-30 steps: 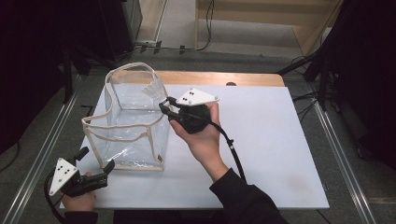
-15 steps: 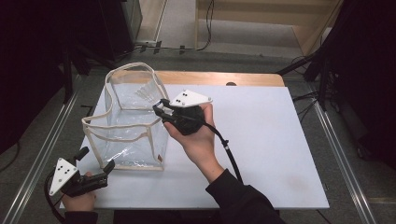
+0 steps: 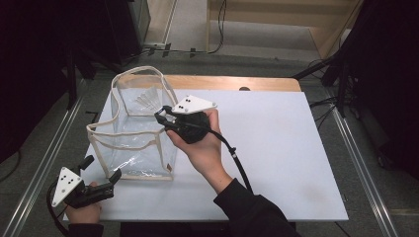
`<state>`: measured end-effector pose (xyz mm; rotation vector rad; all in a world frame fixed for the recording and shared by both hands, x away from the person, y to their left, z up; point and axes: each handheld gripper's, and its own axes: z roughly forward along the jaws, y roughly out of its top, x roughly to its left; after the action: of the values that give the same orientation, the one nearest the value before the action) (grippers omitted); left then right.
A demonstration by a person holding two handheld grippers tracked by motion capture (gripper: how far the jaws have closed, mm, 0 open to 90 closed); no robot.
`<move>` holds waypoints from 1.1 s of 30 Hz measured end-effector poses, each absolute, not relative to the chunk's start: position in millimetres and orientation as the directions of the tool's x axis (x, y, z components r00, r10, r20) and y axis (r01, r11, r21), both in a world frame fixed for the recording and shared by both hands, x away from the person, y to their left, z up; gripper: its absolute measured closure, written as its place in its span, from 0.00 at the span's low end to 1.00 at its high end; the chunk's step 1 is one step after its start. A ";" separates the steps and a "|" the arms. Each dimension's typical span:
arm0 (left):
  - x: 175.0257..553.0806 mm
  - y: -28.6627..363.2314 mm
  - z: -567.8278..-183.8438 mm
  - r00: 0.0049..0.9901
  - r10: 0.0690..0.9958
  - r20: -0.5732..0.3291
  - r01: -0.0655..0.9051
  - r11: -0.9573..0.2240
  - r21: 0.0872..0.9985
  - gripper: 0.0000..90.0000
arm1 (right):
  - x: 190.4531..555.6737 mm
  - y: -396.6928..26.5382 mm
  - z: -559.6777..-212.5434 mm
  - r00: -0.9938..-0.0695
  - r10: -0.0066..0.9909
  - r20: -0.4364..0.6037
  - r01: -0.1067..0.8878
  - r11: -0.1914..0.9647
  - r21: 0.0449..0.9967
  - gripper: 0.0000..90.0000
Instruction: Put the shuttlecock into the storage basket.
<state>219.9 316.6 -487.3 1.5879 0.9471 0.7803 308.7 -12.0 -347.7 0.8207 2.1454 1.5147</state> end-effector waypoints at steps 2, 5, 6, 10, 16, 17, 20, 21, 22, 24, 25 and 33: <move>219.9 316.6 -487.3 0.468 0.884 0.009 0.178 -0.104 0.978 0.00 | 309.4 -9.9 -347.2 -0.756 0.655 0.019 0.237 0.246 0.940 0.70; 219.9 316.7 -487.3 0.468 0.884 0.009 0.178 -0.104 0.978 0.00 | 309.3 -6.2 -346.3 -0.765 0.644 0.021 0.237 0.252 0.938 0.70; 219.9 316.7 -487.3 0.468 0.884 0.009 0.179 -0.104 0.978 0.00 | 309.2 -5.0 -346.2 -0.769 0.639 0.020 0.235 0.254 0.938 0.70; 220.0 316.8 -487.3 0.468 0.884 0.006 0.179 -0.102 0.979 0.00 | 308.0 -2.9 -345.9 -0.774 0.633 0.022 0.236 0.255 0.938 0.70; 220.0 316.7 -487.3 0.469 0.883 0.006 0.179 -0.102 0.979 0.00 | 307.9 -4.5 -345.5 -0.774 0.632 0.025 0.239 0.254 0.937 0.70; 220.0 316.7 -487.3 0.469 0.883 0.006 0.179 -0.102 0.979 0.00 | 307.8 -4.6 -345.5 -0.774 0.632 0.023 0.238 0.256 0.937 0.70; 219.9 316.7 -487.2 0.469 0.883 0.008 0.180 -0.105 0.978 0.00 | 307.5 -4.9 -345.5 -0.773 0.634 0.023 0.237 0.255 0.938 0.70; 220.0 316.7 -487.2 0.469 0.883 0.009 0.180 -0.105 0.978 0.00 | 307.5 -4.9 -345.6 -0.772 0.635 0.021 0.235 0.255 0.938 0.70; 220.0 316.6 -487.2 0.469 0.883 0.008 0.180 -0.105 0.978 0.00 | 307.2 -5.0 -345.7 -0.771 0.636 0.024 0.238 0.254 0.937 0.70; 219.9 316.7 -487.2 0.469 0.883 0.009 0.180 -0.105 0.978 0.00 | 307.6 -5.2 -346.1 -0.773 0.635 0.021 0.235 0.256 0.938 0.70; 220.0 316.7 -487.2 0.469 0.883 0.008 0.180 -0.105 0.978 0.00 | 307.6 -5.3 -346.2 -0.772 0.635 0.023 0.237 0.255 0.937 0.70; 219.9 316.8 -487.3 0.470 0.883 0.006 0.179 -0.102 0.978 0.00 | 306.5 -10.1 -343.0 -0.769 0.634 0.086 0.241 0.162 0.957 0.12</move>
<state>219.9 316.8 -487.3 1.5859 0.9472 0.7763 306.5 -10.1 -343.0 0.8358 2.1104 1.6382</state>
